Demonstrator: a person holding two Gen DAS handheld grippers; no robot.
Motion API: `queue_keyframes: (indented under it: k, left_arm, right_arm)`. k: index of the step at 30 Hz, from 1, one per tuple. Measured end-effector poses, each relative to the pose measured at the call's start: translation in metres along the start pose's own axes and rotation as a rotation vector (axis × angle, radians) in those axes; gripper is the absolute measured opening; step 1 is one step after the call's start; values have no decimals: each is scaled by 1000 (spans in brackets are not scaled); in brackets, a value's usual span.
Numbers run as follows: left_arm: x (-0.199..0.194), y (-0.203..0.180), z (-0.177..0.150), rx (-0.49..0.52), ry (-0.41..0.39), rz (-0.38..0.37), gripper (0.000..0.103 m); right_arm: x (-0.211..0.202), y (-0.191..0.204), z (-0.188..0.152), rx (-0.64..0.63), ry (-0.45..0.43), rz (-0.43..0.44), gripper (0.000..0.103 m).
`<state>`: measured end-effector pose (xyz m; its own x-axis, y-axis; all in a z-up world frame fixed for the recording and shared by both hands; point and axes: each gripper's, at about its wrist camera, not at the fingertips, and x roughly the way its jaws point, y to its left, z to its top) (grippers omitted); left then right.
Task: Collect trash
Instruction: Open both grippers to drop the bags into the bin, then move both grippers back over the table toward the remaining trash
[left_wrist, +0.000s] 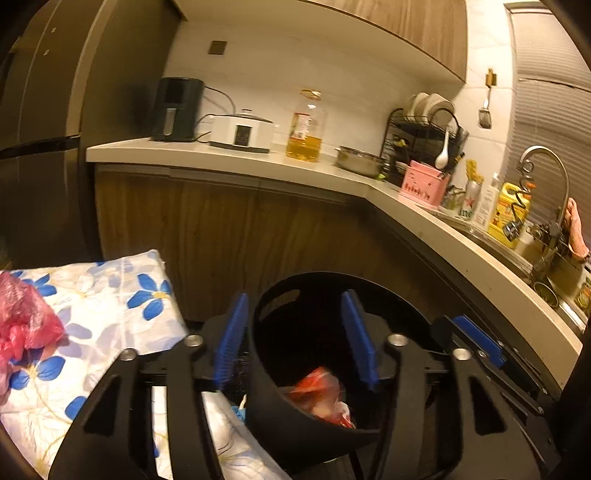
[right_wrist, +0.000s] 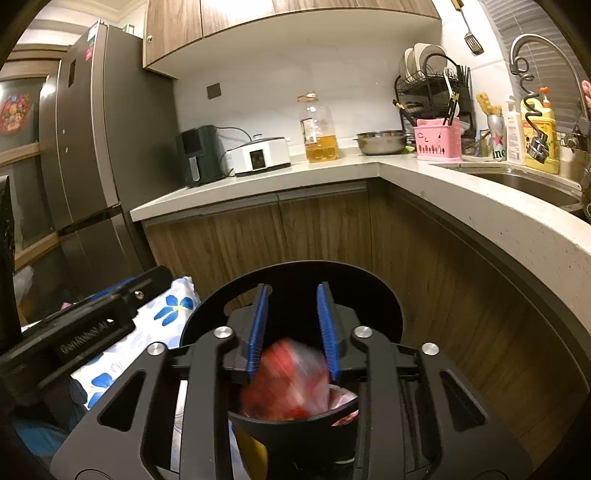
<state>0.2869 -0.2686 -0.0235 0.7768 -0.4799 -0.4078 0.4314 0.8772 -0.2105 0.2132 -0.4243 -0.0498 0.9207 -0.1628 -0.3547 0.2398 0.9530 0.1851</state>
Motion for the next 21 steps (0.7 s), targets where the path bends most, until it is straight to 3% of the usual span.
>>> queue_keyframes:
  k: [3,7,11,14,21]
  left_arm:
    - [-10,7,-4,-6,-14,57,76]
    - [-26,17,-15,4,-14,158,87]
    - [-47,30,-27,-2,-7,241,89]
    - [-64,40,-34,-7,-14,302,96]
    - [-106,54,-42,-19,-60,397,97]
  right_arm:
    - [-5,3,-5,-3,3,1,42]
    - [-13,10,-13,-21,11,-6,51]
    - [-23,16,-22,-29,21,-16,64]
    - [-32,21,-27,-36,22,-28,73]
    - [-55,34,-33,-30,7,-26,78]
